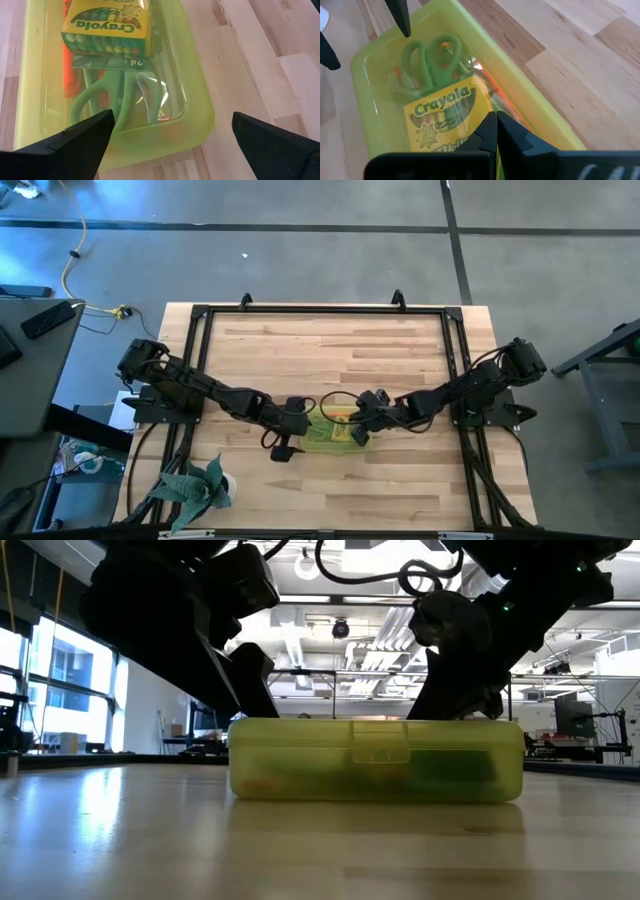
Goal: Pack school essentials
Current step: Close the yellow storage box, then return to home position
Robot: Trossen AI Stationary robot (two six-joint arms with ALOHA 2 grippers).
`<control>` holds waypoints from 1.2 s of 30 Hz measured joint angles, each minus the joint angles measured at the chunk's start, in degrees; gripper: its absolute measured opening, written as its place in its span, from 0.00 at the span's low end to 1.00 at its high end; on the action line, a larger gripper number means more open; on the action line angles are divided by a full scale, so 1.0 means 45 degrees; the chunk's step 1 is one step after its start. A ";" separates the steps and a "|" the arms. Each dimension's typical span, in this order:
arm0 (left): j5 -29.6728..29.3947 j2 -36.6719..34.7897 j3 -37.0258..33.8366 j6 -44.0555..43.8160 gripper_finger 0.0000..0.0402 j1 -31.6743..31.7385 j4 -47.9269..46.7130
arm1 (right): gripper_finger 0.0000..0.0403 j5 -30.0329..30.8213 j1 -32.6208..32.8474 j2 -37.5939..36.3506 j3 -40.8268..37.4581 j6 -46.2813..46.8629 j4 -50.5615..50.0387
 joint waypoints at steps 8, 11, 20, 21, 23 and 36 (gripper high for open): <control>0.0005 -0.0455 -0.0033 0.0211 0.99 0.0005 -0.0332 | 0.00 -0.0189 0.0057 -0.0578 -0.0076 -0.0641 0.0051; 0.0035 -0.0875 -0.0073 0.0249 0.99 0.0005 -0.0698 | 0.00 -0.0177 0.0088 -0.0884 -0.0068 -0.0899 0.0163; 0.0049 -0.2219 -0.0057 0.0527 0.99 0.0005 -0.1203 | 0.00 -0.0090 0.0102 -0.1894 -0.0058 -0.2072 0.0530; 0.0049 -0.2408 -0.0053 0.0547 0.99 0.0005 -0.1323 | 0.00 -0.0092 0.0102 -0.2086 -0.0053 -0.2236 0.0532; 0.0049 -0.2849 -0.0053 0.0568 0.99 0.0005 -0.1643 | 0.00 -0.0089 0.0102 -0.2566 -0.0052 -0.2617 0.0555; 0.0025 -0.7968 -0.0020 0.1144 0.99 0.0005 -0.3608 | 0.00 -0.0588 0.0338 -0.6892 -0.0010 -0.9392 0.0517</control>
